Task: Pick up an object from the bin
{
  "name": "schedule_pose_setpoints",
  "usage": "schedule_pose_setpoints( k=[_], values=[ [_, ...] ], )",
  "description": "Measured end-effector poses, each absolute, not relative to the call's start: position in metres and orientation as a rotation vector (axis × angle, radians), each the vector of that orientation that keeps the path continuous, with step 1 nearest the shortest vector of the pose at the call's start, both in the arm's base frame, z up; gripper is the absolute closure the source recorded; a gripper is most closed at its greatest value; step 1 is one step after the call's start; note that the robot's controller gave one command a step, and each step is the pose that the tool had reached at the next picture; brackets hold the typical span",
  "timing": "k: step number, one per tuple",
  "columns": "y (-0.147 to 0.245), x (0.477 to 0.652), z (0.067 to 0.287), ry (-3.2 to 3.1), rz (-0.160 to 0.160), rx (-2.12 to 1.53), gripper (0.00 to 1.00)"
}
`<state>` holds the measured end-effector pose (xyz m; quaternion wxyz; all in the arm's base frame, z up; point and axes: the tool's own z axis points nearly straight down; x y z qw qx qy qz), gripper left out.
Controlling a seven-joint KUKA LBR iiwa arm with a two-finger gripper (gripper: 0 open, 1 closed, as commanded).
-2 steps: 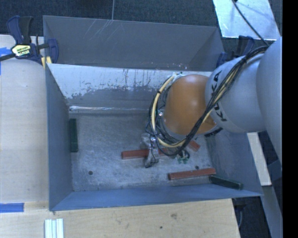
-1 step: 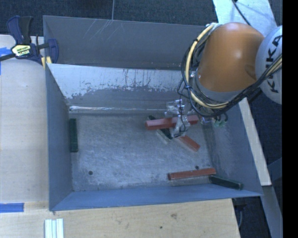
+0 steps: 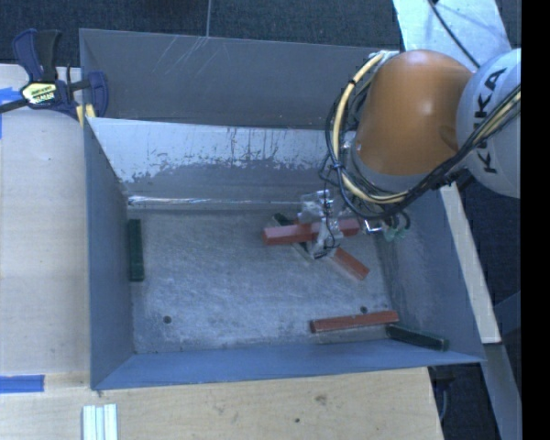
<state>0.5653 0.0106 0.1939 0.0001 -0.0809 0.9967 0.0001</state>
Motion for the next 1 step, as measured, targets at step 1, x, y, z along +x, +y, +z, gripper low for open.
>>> schedule_pose_setpoints(
  k=[1],
  values=[
    [0.023, 0.5095, 0.2945, 3.028, -0.002, -0.81, 1.0]
  ],
)
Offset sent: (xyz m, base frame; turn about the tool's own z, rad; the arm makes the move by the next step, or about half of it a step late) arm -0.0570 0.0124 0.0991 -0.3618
